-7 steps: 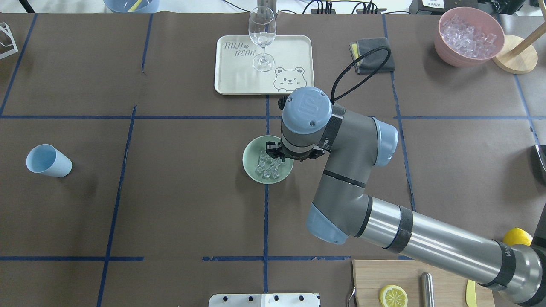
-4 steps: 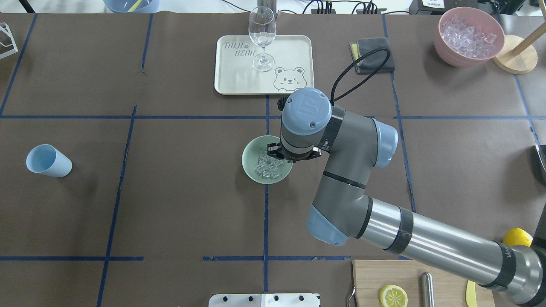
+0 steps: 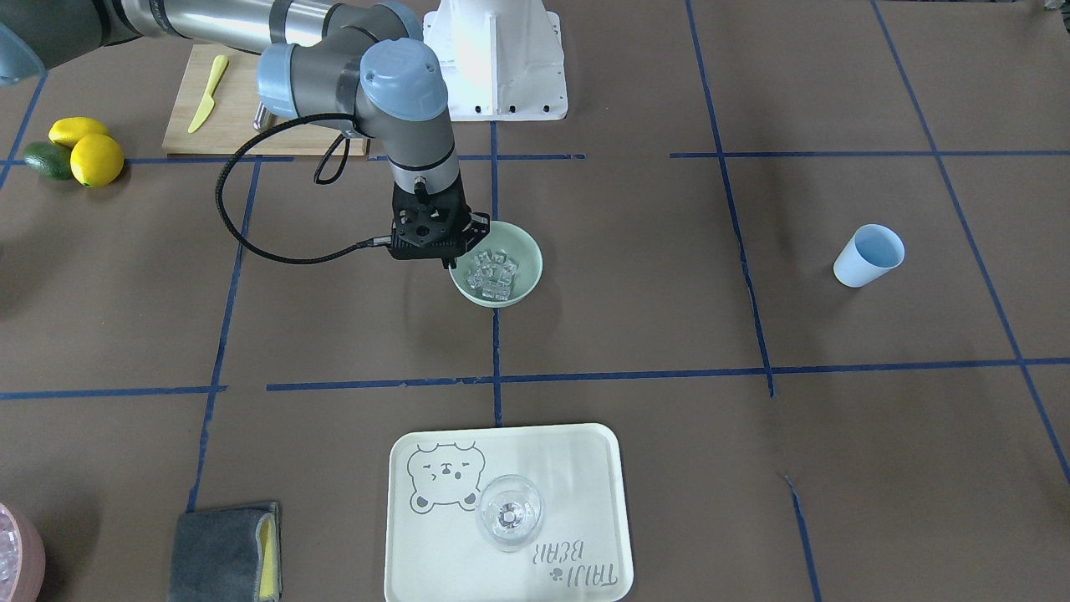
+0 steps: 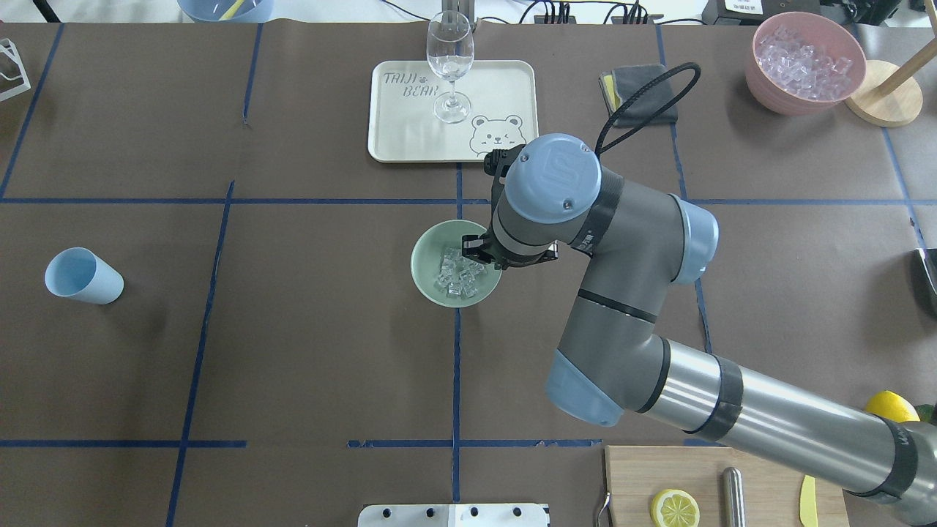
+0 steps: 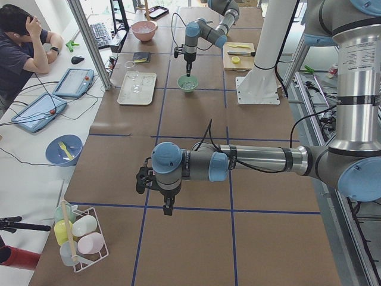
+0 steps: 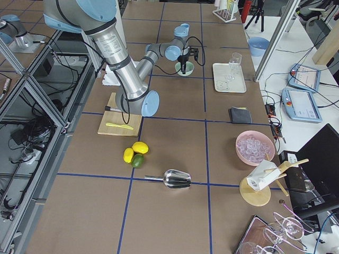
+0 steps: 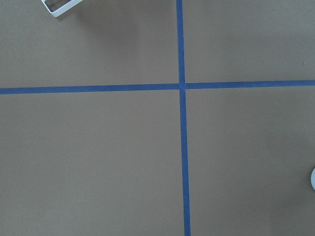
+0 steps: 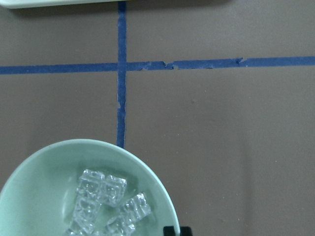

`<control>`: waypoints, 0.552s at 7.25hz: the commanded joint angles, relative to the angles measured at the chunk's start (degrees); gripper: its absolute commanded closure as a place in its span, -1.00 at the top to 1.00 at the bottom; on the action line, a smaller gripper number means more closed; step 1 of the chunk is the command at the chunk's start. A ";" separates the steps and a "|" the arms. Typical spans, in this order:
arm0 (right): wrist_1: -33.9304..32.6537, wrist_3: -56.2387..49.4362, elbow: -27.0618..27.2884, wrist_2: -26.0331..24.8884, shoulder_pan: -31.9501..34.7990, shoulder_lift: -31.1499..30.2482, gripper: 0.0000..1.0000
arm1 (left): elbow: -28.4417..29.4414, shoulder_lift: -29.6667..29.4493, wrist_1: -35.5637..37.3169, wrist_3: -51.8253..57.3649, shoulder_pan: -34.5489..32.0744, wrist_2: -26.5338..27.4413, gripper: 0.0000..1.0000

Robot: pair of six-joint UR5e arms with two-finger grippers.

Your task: Pour ice into bowl

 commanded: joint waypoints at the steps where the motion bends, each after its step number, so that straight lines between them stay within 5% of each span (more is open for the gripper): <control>1: 0.43 -0.95 8.06 4.65 4.05 -5.55 -1.00 | 0.11 0.00 0.00 0.00 0.00 -0.01 1.00; 4: 2.09 -13.56 9.34 12.92 13.80 -12.93 -1.00 | -0.42 0.00 0.09 0.00 0.00 0.08 1.00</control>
